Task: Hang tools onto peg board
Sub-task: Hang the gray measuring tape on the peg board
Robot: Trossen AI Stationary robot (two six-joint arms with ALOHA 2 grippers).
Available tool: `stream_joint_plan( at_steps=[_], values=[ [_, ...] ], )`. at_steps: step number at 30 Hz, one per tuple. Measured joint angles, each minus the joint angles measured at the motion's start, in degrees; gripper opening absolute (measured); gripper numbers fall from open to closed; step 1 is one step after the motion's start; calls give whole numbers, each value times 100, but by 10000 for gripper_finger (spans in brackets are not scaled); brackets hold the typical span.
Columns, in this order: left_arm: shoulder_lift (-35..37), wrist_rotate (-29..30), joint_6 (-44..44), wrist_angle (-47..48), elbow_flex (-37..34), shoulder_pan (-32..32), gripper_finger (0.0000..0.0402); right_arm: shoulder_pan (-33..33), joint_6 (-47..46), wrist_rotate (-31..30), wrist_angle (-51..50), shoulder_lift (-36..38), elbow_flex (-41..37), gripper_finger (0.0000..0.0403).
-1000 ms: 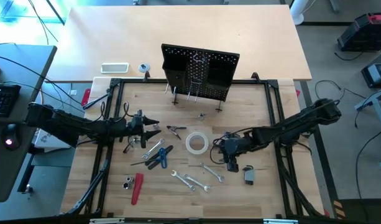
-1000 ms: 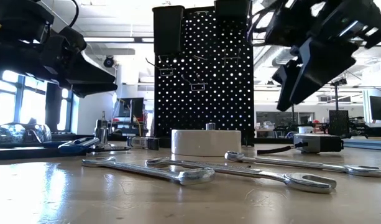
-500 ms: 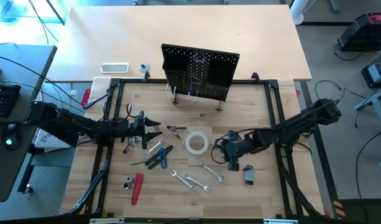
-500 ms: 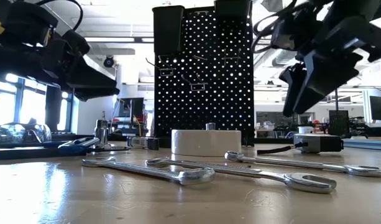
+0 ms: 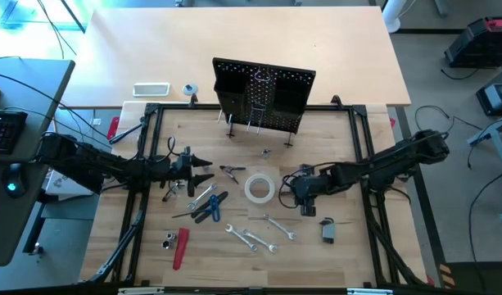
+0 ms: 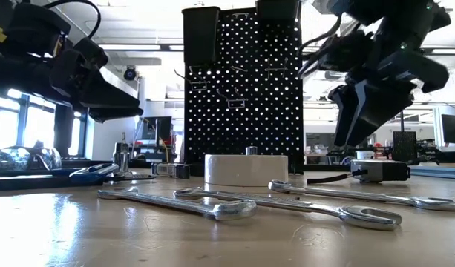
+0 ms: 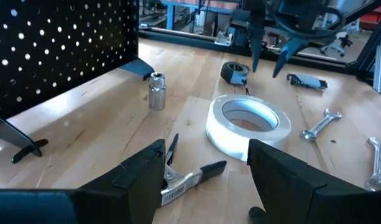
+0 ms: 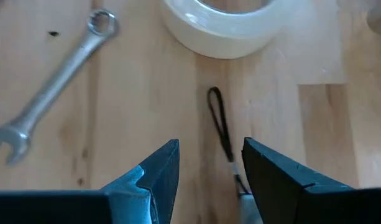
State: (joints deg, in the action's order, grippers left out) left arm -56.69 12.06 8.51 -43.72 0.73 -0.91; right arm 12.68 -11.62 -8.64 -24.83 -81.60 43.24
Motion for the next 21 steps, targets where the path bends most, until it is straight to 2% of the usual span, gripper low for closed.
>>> stream_joint_plan(
  at_steps=[6, 11, 18, 21],
  values=[
    [-4, -8, -63, 13, 0, 0, 220, -316, 287, 225, -7, -118, -2, 172],
    [-4, -15, -76, 11, 0, 0, 220, -445, 558, 540, -111, -712, 103, 172],
    [-4, -14, -83, 15, 0, 2, 220, -481, 988, 342, -783, -1490, 653, 170],
    [-4, -14, -83, 14, 0, 2, 220, -559, 1012, 462, -1025, -1672, 790, 153]
  ],
)
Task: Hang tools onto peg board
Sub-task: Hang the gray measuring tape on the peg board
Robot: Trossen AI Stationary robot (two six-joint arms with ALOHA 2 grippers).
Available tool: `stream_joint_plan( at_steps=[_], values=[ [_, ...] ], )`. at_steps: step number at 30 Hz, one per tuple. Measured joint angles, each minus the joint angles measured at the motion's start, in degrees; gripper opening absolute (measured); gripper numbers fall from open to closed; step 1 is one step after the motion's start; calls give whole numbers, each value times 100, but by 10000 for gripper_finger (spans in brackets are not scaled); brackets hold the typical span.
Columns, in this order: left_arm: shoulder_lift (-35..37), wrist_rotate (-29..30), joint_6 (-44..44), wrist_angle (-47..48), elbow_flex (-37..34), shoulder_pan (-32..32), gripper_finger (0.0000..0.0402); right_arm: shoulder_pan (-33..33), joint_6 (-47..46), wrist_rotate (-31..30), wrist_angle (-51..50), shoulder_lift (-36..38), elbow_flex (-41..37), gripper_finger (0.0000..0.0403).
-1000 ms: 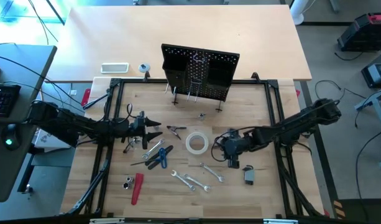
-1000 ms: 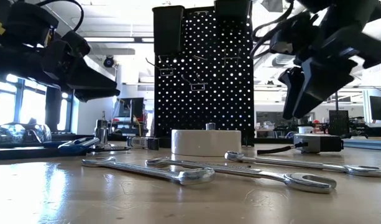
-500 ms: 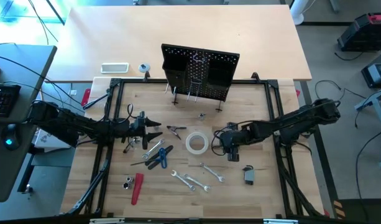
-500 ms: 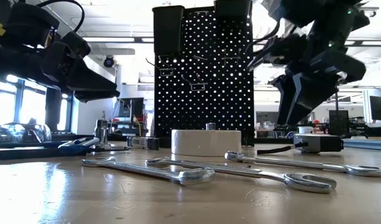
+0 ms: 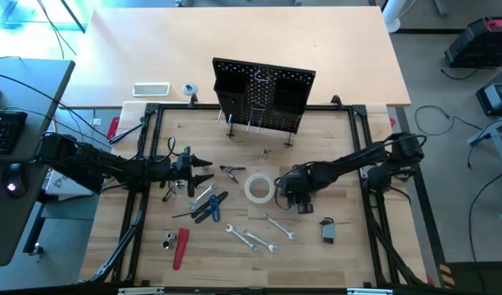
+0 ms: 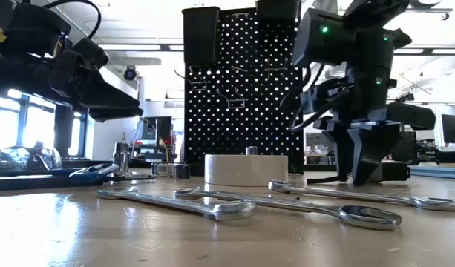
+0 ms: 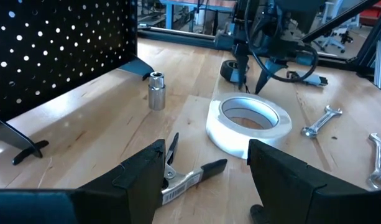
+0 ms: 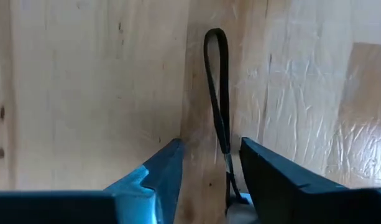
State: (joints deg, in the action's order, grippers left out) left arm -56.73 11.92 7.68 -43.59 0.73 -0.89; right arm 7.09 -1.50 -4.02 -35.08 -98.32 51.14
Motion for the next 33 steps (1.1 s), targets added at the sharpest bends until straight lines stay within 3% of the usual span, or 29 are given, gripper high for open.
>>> stream_joint_plan(
  at_steps=[3, 6, 8, 15, 20, 25, 33],
  values=[
    [0, 0, 2, 6, 0, 0, 220, -62, 1, 56, -98, -43, 50, 106],
    [0, 0, 2, 6, 0, 0, 220, -95, 4, 180, -150, -48, 80, 32],
    [0, 0, 1, 7, 0, 0, 220, -100, 6, 238, -158, -53, 80, 11],
    [0, 9, -30, 8, 0, 0, 220, -100, -265, 39, -105, 107, 49, 5],
    [0, 17, -75, 13, 0, -2, 220, -125, -501, -962, 40, 637, 33, 3],
    [0, 85, -84, -4, 0, -1, 220, -122, -599, -1166, 885, 1079, 34, 2],
    [0, 109, -139, -6, 0, -1, 220, -323, -461, -1873, 2065, 1154, 43, 1]
  ],
)
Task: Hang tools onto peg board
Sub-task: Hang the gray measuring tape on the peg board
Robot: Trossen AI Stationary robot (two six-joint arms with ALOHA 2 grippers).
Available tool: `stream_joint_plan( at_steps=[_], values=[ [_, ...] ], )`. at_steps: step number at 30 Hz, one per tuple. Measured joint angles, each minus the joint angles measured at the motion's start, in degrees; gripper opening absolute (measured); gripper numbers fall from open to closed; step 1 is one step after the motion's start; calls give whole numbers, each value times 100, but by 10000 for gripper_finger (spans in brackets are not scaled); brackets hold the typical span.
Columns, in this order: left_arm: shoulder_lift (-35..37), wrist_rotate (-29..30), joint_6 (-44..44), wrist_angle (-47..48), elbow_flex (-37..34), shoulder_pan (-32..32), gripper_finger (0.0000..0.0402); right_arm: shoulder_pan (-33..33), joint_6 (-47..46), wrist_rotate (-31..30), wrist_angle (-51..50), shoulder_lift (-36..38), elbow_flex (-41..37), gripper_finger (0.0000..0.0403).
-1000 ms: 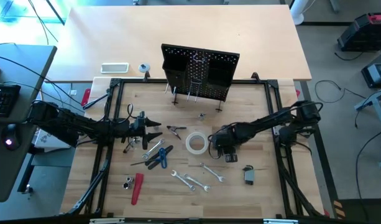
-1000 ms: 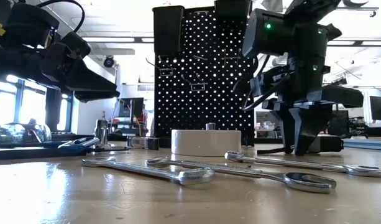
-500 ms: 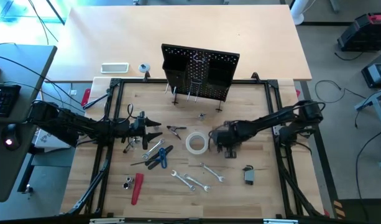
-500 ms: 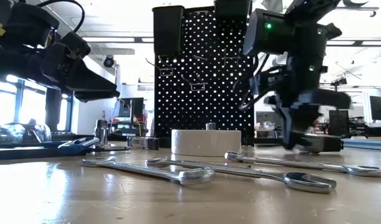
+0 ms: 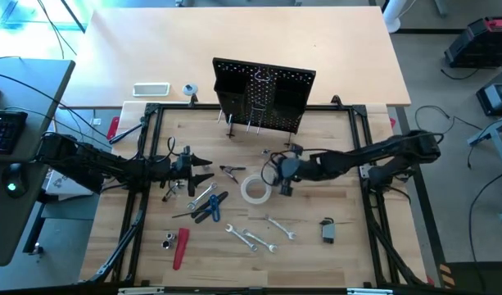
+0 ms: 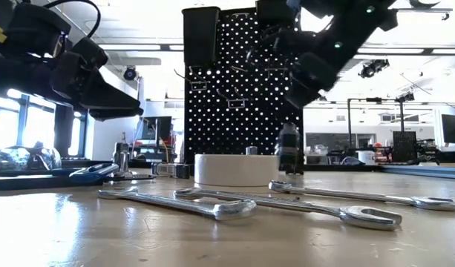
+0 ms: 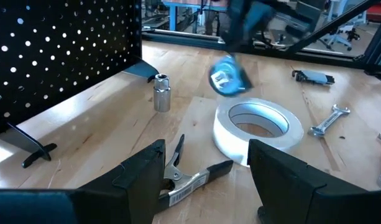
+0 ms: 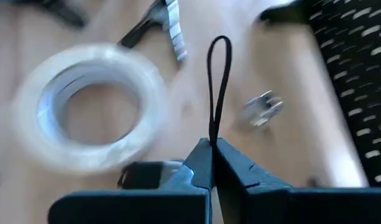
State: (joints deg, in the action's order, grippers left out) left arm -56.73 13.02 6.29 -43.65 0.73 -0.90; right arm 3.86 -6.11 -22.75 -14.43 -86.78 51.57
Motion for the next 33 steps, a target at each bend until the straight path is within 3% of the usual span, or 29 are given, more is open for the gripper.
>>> stream_joint_plan(
  at_steps=[11, 23, 33],
  values=[
    [0, 32, -149, -4, 0, 1, 220, -551, 579, 18, 1883, -2, 3, 0],
    [0, 634, -341, -3, 0, 2, 220, -1004, 791, -335, 2122, -349, 11, 0],
    [0, 664, -342, -4, 0, 1, 220, -780, 1832, -1528, 2444, -872, 11, 0]
  ],
)
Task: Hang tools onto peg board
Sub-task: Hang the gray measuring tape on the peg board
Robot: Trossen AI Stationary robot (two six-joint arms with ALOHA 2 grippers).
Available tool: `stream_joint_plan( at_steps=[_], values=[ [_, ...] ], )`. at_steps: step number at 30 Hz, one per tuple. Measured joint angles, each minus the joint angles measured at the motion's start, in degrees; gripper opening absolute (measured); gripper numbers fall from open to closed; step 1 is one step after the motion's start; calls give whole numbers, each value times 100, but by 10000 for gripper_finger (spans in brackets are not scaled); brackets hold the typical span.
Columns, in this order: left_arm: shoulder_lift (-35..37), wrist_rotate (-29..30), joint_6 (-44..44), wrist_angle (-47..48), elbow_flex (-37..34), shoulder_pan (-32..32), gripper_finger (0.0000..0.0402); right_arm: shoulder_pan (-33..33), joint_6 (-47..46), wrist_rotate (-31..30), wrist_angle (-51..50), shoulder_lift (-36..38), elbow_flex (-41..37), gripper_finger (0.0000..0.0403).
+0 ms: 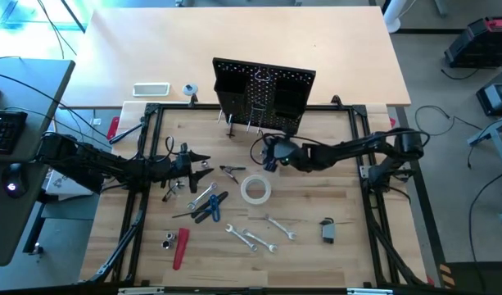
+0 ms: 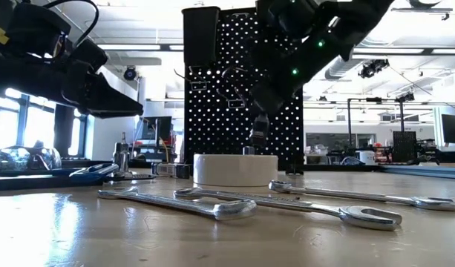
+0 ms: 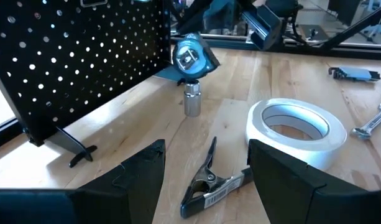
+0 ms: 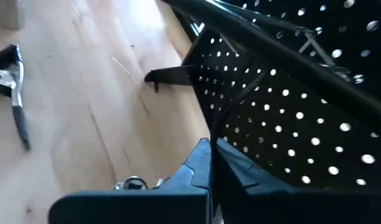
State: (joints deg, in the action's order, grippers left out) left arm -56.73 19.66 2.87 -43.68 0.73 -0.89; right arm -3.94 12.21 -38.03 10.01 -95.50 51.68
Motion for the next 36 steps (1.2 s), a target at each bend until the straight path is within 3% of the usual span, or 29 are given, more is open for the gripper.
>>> stream_joint_plan(
  at_steps=[6, 36],
  values=[
    [0, 9, 0, 5, 0, 0, 220, 177, 423, -602, 228, -18, 0, 0],
    [0, 7, -2, 8, 0, -2, 220, 285, 972, -537, 464, -189, 0, 0]
  ],
)
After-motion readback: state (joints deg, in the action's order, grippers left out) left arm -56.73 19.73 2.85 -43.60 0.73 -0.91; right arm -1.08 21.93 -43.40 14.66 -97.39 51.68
